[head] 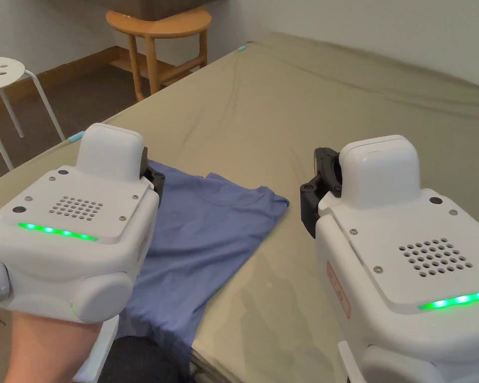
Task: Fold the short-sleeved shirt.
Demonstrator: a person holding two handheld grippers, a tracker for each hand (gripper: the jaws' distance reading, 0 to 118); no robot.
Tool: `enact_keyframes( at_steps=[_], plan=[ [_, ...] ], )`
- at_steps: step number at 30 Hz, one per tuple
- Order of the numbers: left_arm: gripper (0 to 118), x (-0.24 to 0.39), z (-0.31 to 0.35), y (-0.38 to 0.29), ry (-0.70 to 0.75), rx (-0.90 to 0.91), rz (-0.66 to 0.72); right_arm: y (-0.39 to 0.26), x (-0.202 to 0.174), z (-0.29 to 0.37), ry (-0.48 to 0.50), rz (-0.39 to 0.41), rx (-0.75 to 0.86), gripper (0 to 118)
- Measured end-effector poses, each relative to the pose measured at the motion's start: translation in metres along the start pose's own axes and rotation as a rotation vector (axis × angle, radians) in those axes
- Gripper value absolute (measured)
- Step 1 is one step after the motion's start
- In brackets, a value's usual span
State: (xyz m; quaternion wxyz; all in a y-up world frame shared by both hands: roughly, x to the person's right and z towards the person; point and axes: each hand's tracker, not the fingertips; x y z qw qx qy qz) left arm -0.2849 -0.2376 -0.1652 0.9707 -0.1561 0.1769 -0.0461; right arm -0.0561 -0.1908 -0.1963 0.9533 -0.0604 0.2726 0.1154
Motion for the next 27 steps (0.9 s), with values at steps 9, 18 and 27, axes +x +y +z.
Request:
enact_keyframes(
  at_steps=[9, 18, 27],
  plan=[
    [0, 0.005, -0.139, -0.064, -0.179, -0.382, -0.019, -0.026, 0.023, -0.045, -0.039, 0.007, -0.122, 0],
    [116, 0.008, -0.23, -0.138, -0.145, -0.613, -0.049, -0.045, 0.044, -0.072, -0.075, -0.027, -0.201, 0],
    [117, -0.003, -0.243, -0.153, -0.179, -0.686, 0.06, -0.066, 0.048, -0.081, -0.076, -0.028, -0.267, 0]
  ],
)
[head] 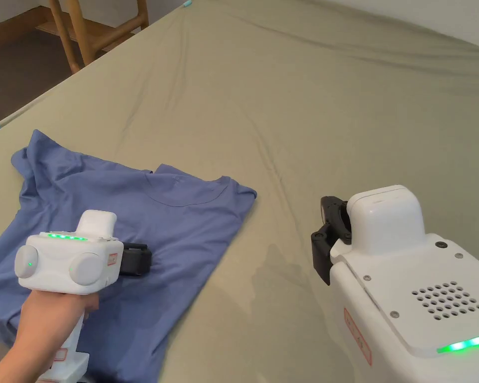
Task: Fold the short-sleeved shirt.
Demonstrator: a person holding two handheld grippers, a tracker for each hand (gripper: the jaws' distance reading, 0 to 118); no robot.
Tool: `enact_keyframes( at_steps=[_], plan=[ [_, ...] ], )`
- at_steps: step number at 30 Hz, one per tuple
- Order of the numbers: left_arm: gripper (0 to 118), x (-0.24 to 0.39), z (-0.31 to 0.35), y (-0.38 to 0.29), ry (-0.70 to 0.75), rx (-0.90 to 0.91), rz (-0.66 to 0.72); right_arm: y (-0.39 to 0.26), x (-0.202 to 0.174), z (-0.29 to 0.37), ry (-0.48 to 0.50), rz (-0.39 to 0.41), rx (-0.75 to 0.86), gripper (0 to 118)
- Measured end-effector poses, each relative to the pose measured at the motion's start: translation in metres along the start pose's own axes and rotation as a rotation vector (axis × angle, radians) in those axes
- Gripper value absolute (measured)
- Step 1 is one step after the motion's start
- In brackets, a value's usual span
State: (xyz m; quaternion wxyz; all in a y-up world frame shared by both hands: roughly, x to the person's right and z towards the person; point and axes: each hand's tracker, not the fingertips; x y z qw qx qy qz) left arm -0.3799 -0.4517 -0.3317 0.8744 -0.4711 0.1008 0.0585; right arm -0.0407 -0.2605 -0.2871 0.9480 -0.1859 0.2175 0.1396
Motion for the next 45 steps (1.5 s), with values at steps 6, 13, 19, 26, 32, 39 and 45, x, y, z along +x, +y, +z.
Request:
enact_keyframes(
  at_steps=[6, 13, 19, 26, 32, 39, 45],
  plan=[
    [18, 0.023, 0.027, 0.004, -0.011, 0.072, -0.015, -0.002, 0.004, 0.003, 0.004, -0.016, 0.0, 0],
    [0, 0.014, 0.03, 0.0, -0.011, 0.145, 0.068, -0.001, 0.014, 0.028, -0.017, -0.022, 0.027, 0],
    [0, 0.016, 0.095, 0.002, -0.109, 0.379, 0.145, 0.005, 0.025, 0.056, -0.062, -0.041, 0.067, 0],
    [0, 0.027, 0.197, 0.018, -0.205, 0.651, 0.233, 0.015, 0.037, 0.102, -0.103, -0.057, 0.151, 0],
    [0, 0.052, 0.28, 0.042, -0.234, 0.863, 0.115, 0.018, 0.05, 0.137, -0.135, -0.082, 0.22, 0],
    [0, 0.102, 0.355, 0.075, -0.322, 1.013, -0.037, 0.014, 0.063, 0.173, -0.187, -0.102, 0.278, 0],
    [0, 0.163, 0.394, 0.106, -0.44, 1.078, -0.166, 0.005, 0.091, 0.202, -0.279, -0.146, 0.297, 0]
  ],
)
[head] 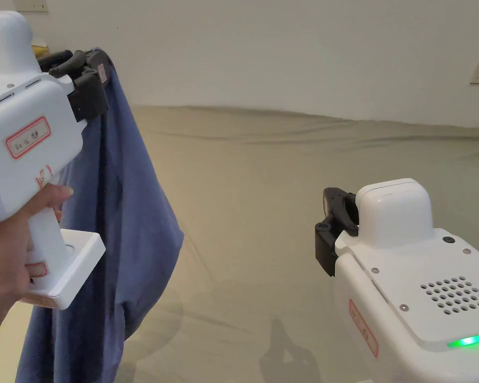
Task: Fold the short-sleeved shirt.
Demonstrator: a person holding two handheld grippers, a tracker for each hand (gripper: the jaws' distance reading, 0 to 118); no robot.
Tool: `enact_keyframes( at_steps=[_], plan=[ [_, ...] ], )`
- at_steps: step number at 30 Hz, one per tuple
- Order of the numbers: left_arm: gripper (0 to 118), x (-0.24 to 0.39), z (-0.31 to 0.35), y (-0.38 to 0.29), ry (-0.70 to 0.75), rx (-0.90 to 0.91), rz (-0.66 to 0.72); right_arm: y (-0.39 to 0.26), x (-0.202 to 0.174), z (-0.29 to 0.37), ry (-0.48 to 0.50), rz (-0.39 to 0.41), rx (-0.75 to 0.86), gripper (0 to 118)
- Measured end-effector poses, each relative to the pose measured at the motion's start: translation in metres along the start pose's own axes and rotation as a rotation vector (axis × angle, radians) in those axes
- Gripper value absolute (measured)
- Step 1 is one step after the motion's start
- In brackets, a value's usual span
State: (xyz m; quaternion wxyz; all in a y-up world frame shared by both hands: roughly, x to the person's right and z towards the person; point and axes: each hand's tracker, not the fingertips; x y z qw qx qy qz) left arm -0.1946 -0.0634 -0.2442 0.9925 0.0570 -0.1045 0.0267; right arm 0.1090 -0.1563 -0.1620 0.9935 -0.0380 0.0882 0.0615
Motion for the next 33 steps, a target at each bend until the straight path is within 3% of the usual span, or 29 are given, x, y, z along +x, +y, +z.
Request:
enact_keyframes(
  at_steps=[7, 13, 18, 23, 30, 32, 33],
  plan=[
    [0, 0.069, -0.051, 0.012, -0.152, -0.001, -0.036, 0.0, 0.052, 0.018, -0.147, -0.027, -0.005, 0],
    [0, 0.128, -0.107, -0.024, -0.254, -0.116, -0.017, -0.007, 0.088, 0.026, -0.241, -0.027, -0.037, 0],
    [0, 0.168, -0.147, -0.104, -0.294, -0.303, -0.034, -0.025, 0.113, 0.021, -0.298, -0.018, -0.08, 0],
    [0, 0.203, -0.176, -0.22, -0.328, -0.591, -0.084, -0.053, 0.137, 0.003, -0.324, -0.06, -0.157, 0],
    [2, 0.246, -0.161, -0.359, -0.389, -0.909, -0.158, -0.087, 0.157, -0.02, -0.319, -0.079, -0.243, 0],
    [12, 0.253, -0.149, -0.379, -0.399, -0.945, -0.181, -0.093, 0.161, -0.021, -0.316, -0.082, -0.258, 0],
    [26, 0.252, -0.141, -0.385, -0.396, -0.951, -0.181, -0.094, 0.161, -0.022, -0.315, -0.081, -0.263, 0]
  ],
)
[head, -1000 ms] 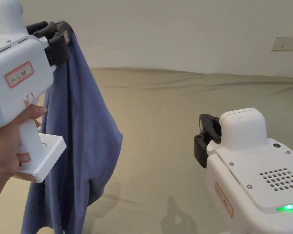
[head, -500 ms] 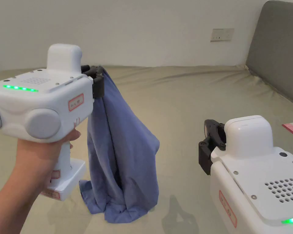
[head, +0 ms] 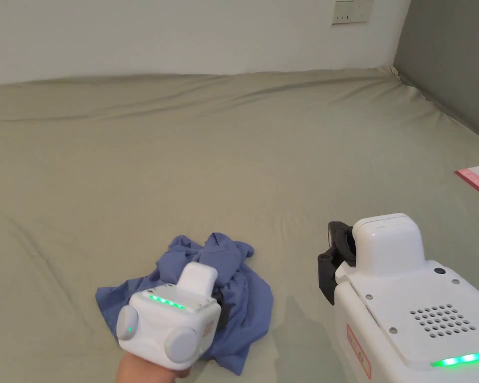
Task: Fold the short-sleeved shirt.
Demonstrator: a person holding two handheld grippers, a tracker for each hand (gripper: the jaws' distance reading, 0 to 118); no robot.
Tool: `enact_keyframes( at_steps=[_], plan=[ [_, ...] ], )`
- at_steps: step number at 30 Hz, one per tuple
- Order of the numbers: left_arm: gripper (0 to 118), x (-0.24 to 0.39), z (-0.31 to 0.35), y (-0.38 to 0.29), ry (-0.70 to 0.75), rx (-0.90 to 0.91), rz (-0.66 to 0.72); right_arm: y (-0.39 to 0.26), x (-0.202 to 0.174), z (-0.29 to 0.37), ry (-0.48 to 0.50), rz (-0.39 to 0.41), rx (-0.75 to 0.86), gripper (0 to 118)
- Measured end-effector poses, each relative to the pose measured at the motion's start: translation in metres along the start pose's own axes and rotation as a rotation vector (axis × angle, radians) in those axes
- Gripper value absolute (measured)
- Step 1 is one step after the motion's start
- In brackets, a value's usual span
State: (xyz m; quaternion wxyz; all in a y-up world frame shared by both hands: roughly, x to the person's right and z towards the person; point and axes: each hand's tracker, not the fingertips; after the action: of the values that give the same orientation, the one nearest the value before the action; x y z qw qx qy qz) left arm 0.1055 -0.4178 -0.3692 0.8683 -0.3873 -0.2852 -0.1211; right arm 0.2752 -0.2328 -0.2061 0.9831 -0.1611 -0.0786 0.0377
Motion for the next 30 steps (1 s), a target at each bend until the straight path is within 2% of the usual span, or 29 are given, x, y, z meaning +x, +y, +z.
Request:
enact_keyframes(
  at_steps=[2, 5, 10, 14, 22, 24, 25, 29, 30],
  plan=[
    [65, 0.005, 0.002, -0.013, -0.009, -0.007, 0.007, -0.001, -0.002, 0.001, 0.0, 0.004, -0.009, 0],
    [91, 0.001, 0.024, -0.019, -0.044, 0.042, 0.046, 0.001, -0.005, 0.005, 0.0, 0.007, -0.013, 0],
    [93, -0.022, 0.099, -0.005, -0.034, 0.228, 0.129, 0.013, -0.013, 0.021, 0.01, 0.028, 0.027, 0],
    [99, -0.043, 0.183, 0.011, 0.075, 0.441, 0.147, 0.029, -0.022, 0.038, 0.016, 0.046, 0.08, 0],
    [98, -0.043, 0.318, 0.021, 0.298, 0.779, 0.15, 0.059, -0.055, 0.072, 0.049, 0.088, 0.203, 0],
    [93, -0.035, 0.334, 0.021, 0.363, 0.808, 0.139, 0.063, -0.065, 0.079, 0.055, 0.11, 0.231, 0],
    [85, -0.031, 0.34, 0.021, 0.391, 0.809, 0.122, 0.065, -0.07, 0.081, 0.058, 0.119, 0.246, 0],
    [5, -0.017, 0.346, 0.016, 0.467, 0.819, 0.077, 0.069, -0.087, 0.089, 0.085, 0.132, 0.285, 0],
    [2, -0.016, 0.346, 0.013, 0.47, 0.825, 0.082, 0.069, -0.091, 0.091, 0.088, 0.136, 0.298, 0]
  ],
)
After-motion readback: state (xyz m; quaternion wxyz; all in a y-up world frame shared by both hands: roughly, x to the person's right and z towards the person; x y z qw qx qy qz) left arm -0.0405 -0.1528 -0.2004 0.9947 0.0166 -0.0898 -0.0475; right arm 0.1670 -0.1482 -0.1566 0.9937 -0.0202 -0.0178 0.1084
